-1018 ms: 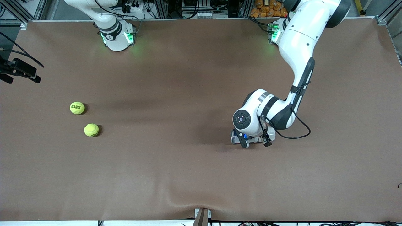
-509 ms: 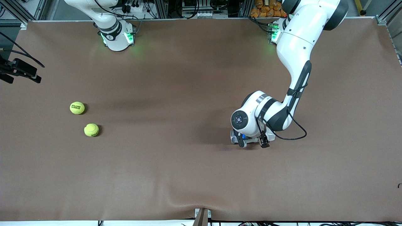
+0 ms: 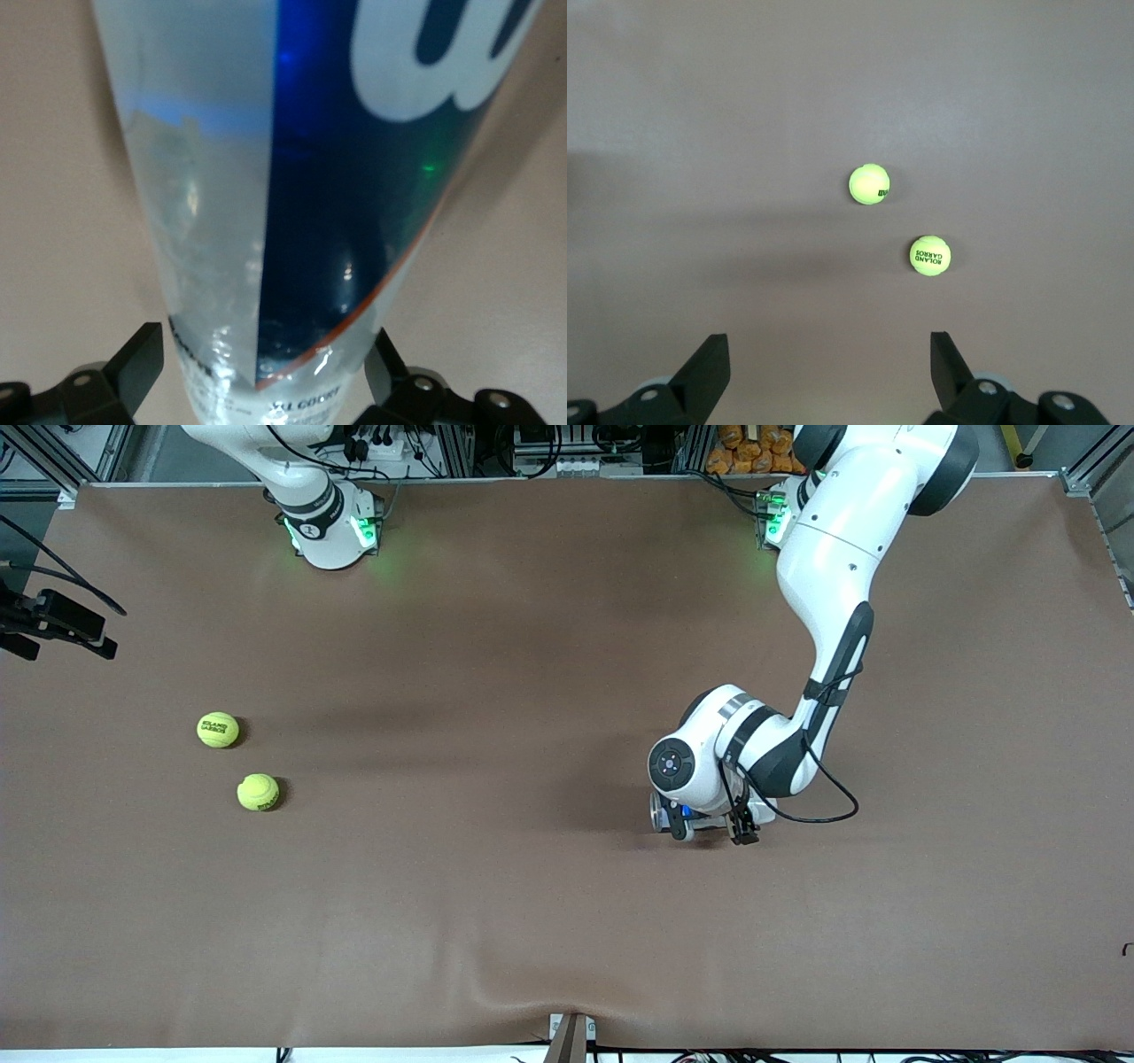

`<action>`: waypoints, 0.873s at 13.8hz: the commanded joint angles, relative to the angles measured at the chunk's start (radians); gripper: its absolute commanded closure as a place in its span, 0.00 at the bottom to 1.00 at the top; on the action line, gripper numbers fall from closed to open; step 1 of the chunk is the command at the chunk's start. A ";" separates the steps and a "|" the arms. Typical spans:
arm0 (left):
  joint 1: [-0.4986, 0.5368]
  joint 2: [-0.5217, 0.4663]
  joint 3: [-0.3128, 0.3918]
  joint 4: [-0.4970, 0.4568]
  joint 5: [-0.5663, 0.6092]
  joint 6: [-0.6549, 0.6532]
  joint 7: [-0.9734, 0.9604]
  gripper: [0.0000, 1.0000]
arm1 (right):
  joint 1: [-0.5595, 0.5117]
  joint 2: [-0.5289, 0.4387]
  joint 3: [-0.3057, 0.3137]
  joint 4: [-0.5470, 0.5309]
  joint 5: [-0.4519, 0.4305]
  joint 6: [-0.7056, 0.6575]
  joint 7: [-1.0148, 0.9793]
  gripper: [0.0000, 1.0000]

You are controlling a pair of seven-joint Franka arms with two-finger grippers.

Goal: Insert tennis ball vertically with right arm
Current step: 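Close the left gripper on the can's base end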

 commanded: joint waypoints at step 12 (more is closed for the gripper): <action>-0.014 0.042 -0.001 0.023 0.065 0.007 0.014 0.24 | -0.020 0.008 0.012 0.014 0.005 -0.016 -0.001 0.00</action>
